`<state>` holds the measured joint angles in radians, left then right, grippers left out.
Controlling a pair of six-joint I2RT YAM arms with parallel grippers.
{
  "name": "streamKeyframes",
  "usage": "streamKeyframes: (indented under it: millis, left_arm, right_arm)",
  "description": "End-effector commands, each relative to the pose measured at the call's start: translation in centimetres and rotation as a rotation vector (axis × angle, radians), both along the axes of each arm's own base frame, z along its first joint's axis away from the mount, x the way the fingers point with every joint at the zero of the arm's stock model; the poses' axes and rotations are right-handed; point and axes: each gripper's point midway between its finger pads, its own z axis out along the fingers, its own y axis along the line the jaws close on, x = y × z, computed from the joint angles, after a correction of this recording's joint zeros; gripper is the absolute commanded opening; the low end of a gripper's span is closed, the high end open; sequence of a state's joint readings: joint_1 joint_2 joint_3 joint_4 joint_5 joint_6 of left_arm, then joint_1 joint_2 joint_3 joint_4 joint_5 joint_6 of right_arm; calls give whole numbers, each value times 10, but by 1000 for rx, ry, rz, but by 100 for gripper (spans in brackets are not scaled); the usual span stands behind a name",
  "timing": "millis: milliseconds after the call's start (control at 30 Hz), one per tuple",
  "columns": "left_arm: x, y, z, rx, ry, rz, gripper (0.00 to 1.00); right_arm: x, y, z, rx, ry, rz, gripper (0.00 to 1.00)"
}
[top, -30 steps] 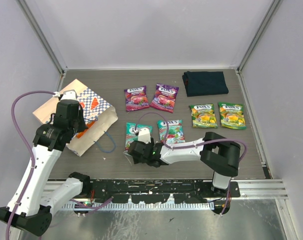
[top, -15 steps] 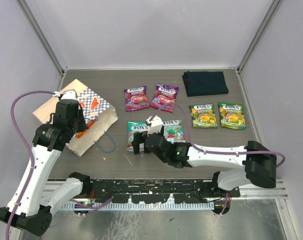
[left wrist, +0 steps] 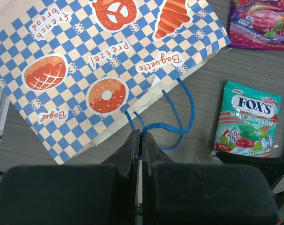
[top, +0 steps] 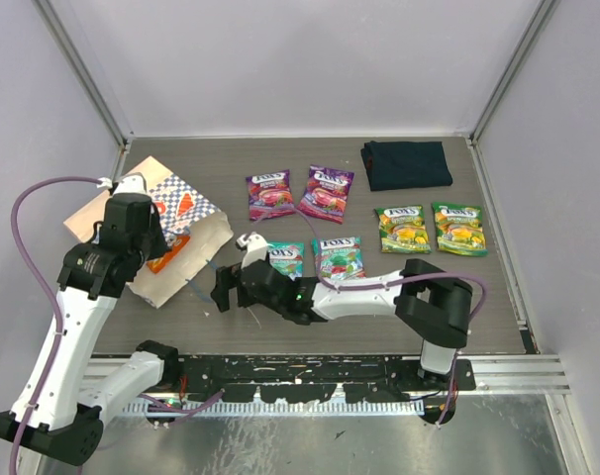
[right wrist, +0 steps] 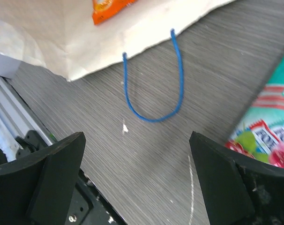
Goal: Take the snacks out of the paper bag
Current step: Adjust the snack at the center of the board, then adjust the paper bag at the center of the board.
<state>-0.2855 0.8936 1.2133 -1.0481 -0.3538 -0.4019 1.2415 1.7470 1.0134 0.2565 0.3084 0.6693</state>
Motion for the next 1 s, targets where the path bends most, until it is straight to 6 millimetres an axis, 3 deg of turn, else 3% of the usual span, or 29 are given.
streamKeyframes:
  millis: [0, 100, 200, 367, 633, 800, 967]
  left_arm:
    - [5, 8, 17, 25, -60, 25, 0]
    - [6, 10, 18, 38, -56, 30, 0]
    - [5, 12, 19, 48, -60, 36, 0]
    - [3, 16, 24, 55, -78, 51, 0]
    - [1, 18, 27, 62, -90, 56, 0]
    - [2, 19, 31, 69, -98, 57, 0]
    - [4, 19, 32, 68, -102, 55, 0]
  right_arm:
    - [6, 26, 31, 45, -21, 46, 100]
    - [0, 39, 30, 143, 70, 43, 100]
    - [3, 44, 15, 214, 203, -2, 98]
    - [39, 49, -29, 285, 364, -103, 89]
    - [89, 63, -35, 374, 388, -221, 87]
    - [109, 67, -63, 396, 480, -321, 87]
    - [119, 80, -87, 418, 549, -385, 78]
